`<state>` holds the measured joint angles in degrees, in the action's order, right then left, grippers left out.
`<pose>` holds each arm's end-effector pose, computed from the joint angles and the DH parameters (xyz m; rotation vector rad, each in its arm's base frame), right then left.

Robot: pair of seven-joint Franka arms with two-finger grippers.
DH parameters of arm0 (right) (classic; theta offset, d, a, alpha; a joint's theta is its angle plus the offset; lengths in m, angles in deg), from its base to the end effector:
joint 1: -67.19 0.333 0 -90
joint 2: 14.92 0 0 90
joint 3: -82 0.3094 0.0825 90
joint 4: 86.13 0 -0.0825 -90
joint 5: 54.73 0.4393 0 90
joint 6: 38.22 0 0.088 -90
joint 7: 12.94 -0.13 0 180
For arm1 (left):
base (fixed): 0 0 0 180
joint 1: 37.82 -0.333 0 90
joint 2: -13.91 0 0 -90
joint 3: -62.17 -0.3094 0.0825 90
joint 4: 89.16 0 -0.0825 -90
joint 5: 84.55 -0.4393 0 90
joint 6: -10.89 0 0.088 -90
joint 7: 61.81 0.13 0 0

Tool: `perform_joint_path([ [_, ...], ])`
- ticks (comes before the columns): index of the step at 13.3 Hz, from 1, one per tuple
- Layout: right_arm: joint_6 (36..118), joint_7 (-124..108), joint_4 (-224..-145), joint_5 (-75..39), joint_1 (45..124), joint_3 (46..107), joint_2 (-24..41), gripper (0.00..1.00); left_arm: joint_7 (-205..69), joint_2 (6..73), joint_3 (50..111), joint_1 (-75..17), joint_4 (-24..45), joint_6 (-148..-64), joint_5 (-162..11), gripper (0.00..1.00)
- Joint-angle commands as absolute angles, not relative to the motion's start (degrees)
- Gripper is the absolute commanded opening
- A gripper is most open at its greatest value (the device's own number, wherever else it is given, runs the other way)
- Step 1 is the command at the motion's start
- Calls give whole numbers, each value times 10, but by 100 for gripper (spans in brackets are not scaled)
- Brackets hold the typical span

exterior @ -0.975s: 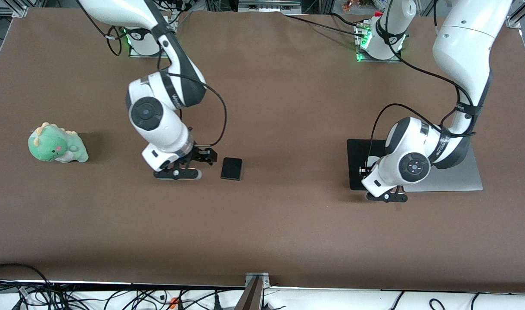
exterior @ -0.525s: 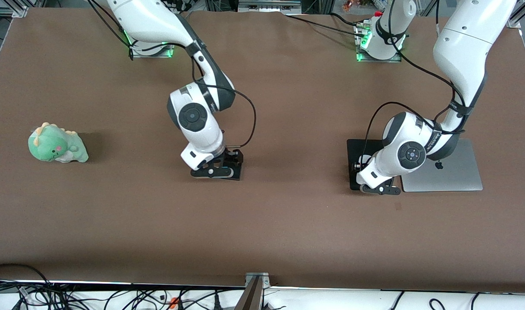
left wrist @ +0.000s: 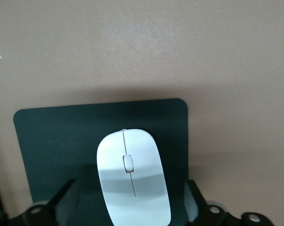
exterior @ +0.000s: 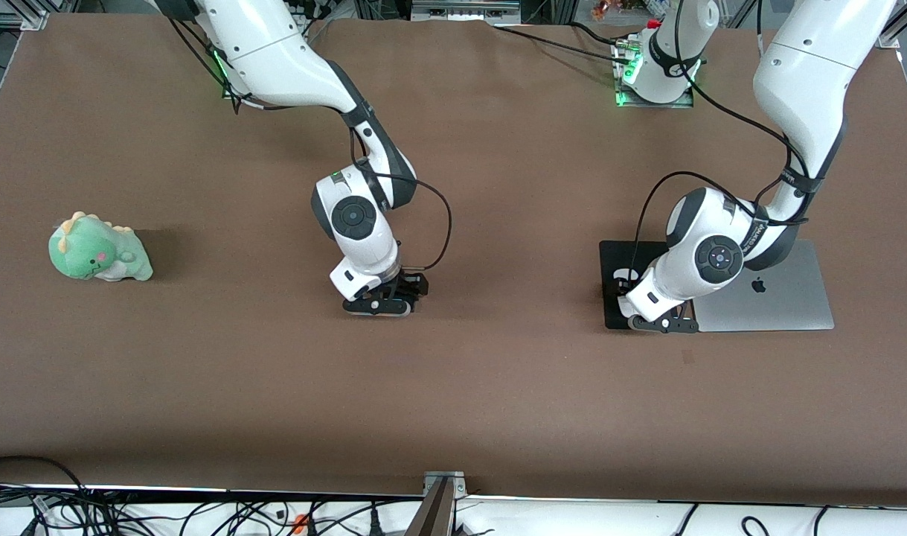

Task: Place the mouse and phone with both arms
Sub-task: 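Release the mouse on the pad while the right gripper grasps the phone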

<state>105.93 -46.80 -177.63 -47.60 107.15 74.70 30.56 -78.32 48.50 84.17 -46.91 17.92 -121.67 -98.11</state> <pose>0.6210 0.4083 0.1121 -3.0685 0.1125 -0.1788 0.6410 -0.1407 0.1313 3.1107 -0.0890 -0.1756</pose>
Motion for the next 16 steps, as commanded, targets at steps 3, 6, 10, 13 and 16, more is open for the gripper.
perform_joint_path([
  [3,1078,-490,-1769,-467,1077,743,321,100,-775,412,851,-477,187,-1202,-979,100],
  [6,1079,-492,-1769,-468,1078,743,325,100,-774,384,852,-474,127,-1089,-979,100],
  [10,1077,-490,-1768,-469,1085,743,325,71,-718,383,854,-470,-3,-911,-974,100],
  [13,1072,-485,-1763,-471,1085,743,325,51,-713,360,854,-471,-85,-805,-971,100],
  [16,991,-473,-1722,-475,1077,740,324,39,-713,314,854,-478,-104,-769,-968,100],
])
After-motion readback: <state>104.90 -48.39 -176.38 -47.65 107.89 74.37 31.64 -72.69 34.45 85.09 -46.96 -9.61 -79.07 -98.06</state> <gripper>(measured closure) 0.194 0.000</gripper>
